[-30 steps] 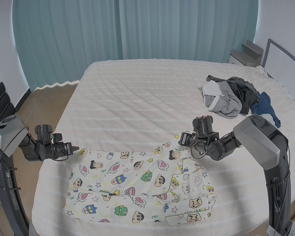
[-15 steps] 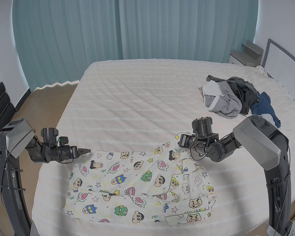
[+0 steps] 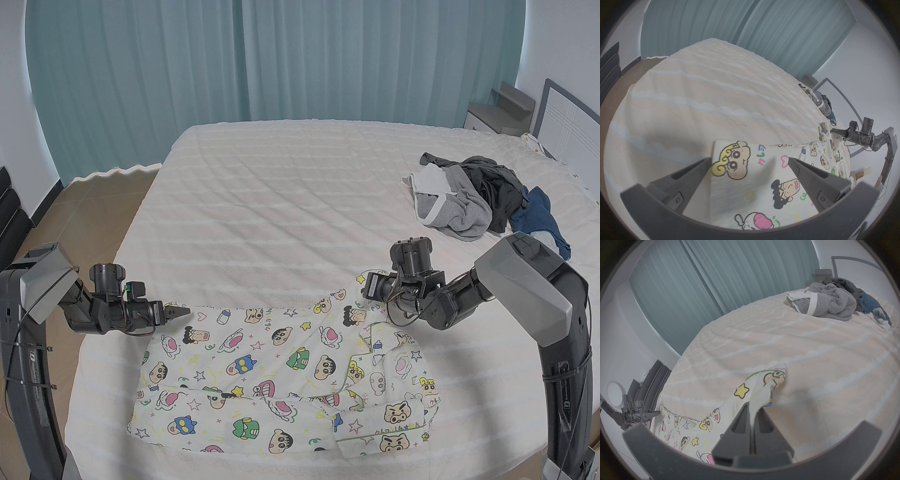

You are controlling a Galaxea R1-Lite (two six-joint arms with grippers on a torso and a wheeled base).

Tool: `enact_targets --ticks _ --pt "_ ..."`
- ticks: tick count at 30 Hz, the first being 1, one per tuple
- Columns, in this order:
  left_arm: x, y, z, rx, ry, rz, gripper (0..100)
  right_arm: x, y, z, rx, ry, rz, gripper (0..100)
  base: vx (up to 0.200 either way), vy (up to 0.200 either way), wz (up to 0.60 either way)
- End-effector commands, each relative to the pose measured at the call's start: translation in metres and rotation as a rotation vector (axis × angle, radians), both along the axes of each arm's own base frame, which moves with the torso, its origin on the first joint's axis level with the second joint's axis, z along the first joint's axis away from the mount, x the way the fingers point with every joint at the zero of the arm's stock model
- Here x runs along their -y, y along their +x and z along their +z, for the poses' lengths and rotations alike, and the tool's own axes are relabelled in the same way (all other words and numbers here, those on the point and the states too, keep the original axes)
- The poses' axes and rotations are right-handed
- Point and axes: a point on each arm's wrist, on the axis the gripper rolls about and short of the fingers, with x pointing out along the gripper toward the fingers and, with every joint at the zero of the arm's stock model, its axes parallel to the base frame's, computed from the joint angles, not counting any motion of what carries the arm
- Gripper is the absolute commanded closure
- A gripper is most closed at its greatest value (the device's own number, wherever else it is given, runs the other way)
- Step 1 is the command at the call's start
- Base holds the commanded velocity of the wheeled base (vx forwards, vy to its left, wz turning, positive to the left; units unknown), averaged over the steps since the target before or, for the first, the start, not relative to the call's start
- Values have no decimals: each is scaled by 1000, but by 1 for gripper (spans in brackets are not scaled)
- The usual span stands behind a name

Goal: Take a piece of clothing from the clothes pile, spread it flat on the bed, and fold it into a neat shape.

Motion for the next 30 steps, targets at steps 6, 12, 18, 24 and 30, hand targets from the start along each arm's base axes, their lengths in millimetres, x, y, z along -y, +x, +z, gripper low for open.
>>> enact_targets --ticks 6,12,18,24,30 --pt "11 7 -8 -7 -8 -21 100 0 0 0 1 1 0 100 0 0 0" --pt "12 6 -9 -14 -8 -24 100 0 0 0 1 2 -2 100 0 0 0" --pt "6 4 -4 0 -5 -10 100 1 1 2 8 12 -7 100 0 0 0" --pt "-1 -10 17 17 -14 0 100 1 -1 15 29 26 -8 100 0 0 0" --pt "-9 -17 33 89 -12 9 100 2 -8 27 40 46 4 100 0 0 0"
